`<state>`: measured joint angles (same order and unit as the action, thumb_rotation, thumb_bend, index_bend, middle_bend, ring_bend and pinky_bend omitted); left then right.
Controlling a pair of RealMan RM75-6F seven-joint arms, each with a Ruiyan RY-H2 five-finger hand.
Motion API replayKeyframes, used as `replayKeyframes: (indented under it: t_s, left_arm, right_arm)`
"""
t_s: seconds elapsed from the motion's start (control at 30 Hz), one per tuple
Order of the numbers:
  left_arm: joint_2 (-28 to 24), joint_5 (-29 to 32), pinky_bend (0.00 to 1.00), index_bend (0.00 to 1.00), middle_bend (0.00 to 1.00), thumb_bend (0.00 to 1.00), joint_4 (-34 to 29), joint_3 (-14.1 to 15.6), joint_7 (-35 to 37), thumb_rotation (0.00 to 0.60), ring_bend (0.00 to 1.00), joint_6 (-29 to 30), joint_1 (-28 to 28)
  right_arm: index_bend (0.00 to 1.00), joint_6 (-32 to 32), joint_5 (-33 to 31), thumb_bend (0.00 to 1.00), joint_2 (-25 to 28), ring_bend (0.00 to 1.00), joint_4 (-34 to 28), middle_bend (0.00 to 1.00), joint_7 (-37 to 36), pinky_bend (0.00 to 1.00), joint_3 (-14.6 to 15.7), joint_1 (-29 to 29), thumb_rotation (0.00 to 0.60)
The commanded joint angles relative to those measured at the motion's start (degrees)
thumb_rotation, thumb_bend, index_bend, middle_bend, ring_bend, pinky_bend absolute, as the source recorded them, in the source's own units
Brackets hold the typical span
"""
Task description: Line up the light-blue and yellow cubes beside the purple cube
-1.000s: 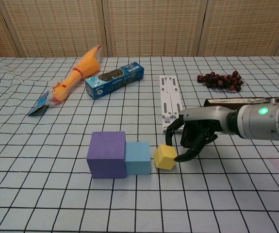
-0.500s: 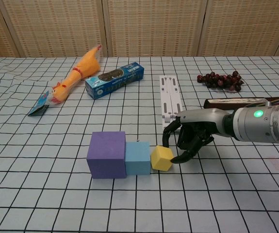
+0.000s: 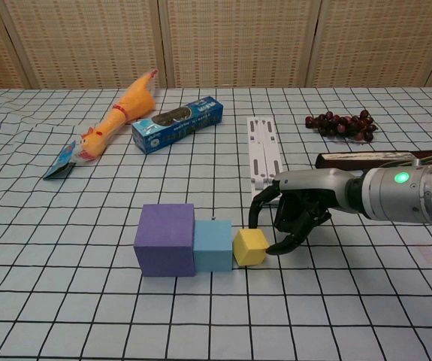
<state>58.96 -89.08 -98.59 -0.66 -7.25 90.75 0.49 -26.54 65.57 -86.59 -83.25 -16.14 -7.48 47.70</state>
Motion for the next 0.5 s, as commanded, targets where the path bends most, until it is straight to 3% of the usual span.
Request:
replayKeyframes:
  t_s: [0.03,0.5]
  left_arm:
    - [0.0,0.0,0.32,0.0,0.0,0.45,0.0,0.0,0.0,0.6,0.03,-0.1,0.0]
    - [-0.1,0.0,0.32,0.0,0.0,0.45,-0.2,0.1,-0.2,0.6,0.03,-0.2,-0.1]
  right_arm:
    - [0.41,-0.1,0.4,0.12,0.2,1.0,-0.2,0.92,-0.5,1.0,-0.1,-0.2,0.6]
    - [0.36,-1.6,4.2,0.06,3.4,1.0,-3.3,0.92,-3.3,1.0,-0.1,-2.0,0.6]
